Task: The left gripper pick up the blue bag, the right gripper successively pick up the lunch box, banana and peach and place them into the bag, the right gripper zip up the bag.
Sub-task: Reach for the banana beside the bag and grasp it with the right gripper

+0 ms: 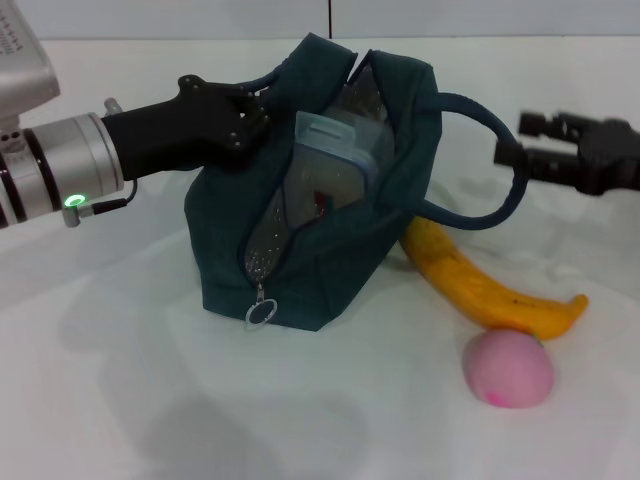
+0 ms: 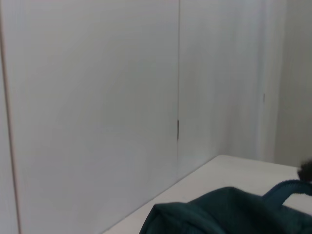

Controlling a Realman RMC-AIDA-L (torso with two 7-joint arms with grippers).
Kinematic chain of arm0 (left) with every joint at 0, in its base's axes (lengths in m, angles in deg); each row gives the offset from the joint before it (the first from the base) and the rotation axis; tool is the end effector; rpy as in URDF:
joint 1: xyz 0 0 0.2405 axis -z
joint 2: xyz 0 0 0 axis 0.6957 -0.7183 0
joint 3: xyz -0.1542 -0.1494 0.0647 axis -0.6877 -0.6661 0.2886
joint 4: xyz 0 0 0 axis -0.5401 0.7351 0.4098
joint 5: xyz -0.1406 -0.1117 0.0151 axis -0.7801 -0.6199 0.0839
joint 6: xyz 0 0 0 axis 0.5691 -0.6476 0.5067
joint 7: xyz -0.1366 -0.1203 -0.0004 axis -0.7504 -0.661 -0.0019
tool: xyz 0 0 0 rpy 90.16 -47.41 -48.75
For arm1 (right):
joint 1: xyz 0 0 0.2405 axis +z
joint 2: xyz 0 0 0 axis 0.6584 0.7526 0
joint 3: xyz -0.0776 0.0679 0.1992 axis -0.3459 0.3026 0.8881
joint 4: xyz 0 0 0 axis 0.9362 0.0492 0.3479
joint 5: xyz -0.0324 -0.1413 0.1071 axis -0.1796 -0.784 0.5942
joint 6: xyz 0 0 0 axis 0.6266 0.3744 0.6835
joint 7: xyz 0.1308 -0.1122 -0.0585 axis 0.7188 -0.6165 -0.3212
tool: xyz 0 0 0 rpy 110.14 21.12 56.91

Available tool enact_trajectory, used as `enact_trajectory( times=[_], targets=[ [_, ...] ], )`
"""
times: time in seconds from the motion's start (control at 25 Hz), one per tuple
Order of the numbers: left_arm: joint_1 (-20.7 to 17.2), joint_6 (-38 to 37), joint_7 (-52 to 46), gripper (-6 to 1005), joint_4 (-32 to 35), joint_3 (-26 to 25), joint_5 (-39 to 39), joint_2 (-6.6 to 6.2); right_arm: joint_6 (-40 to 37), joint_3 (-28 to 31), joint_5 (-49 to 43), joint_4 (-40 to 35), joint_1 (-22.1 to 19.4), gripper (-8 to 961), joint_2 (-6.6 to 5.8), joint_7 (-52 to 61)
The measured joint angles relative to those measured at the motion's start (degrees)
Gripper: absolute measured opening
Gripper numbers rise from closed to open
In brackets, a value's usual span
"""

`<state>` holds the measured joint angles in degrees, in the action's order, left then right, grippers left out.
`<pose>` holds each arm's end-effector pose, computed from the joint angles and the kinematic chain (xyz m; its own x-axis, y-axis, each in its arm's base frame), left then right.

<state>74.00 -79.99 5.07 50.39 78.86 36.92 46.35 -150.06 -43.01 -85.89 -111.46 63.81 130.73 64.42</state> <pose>-0.1775 0.3470 -0.0150 0.7971 0.1102 0.5938 0.3906 -0.8439 -0.3677 0.1817 0.3290 0.0208 0.6415 -0.3622 -0.6762 -0.5754 -0.8102 -0.1120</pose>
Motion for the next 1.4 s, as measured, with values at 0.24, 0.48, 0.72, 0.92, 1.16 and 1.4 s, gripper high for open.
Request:
enact_trajectory(
  times=[0.24,0.48,0.72,0.92,1.16,1.4],
  targets=[
    [1.40,1.74,0.01,89,-1.74,0.37,0.24,0.03,5.38,12.60,-41.81,-20.42,-6.23,749,7.60,23.72],
    [2.55,1.86,0.03,90,-2.26,0.44,0.20,0.05,1.32,14.52,-55.66,-28.97,-6.19,750,11.45,32.73],
    [2.99,2.49,0.07,91,-2.41,0.44,0.17,0.05,0.48,11.68,-63.09,-32.43,-2.67,751,11.67,41.30],
    [3.13,2.60,0.15,92,-2.42,0.44,0.08,0.05,0.52,7.36,-70.21,-33.44,1.66,747,12.01,48.81],
    [3.48,3.17,0.26,93,-2.42,0.44,0.07,0.05,3.36,1.84,-76.54,-32.39,5.51,743,12.36,55.93],
    [3.57,3.36,0.28,95,-2.43,0.44,0.08,0.05,5.46,-2.58,-81.86,-31.24,7.94,713,12.51,62.43]
  ],
)
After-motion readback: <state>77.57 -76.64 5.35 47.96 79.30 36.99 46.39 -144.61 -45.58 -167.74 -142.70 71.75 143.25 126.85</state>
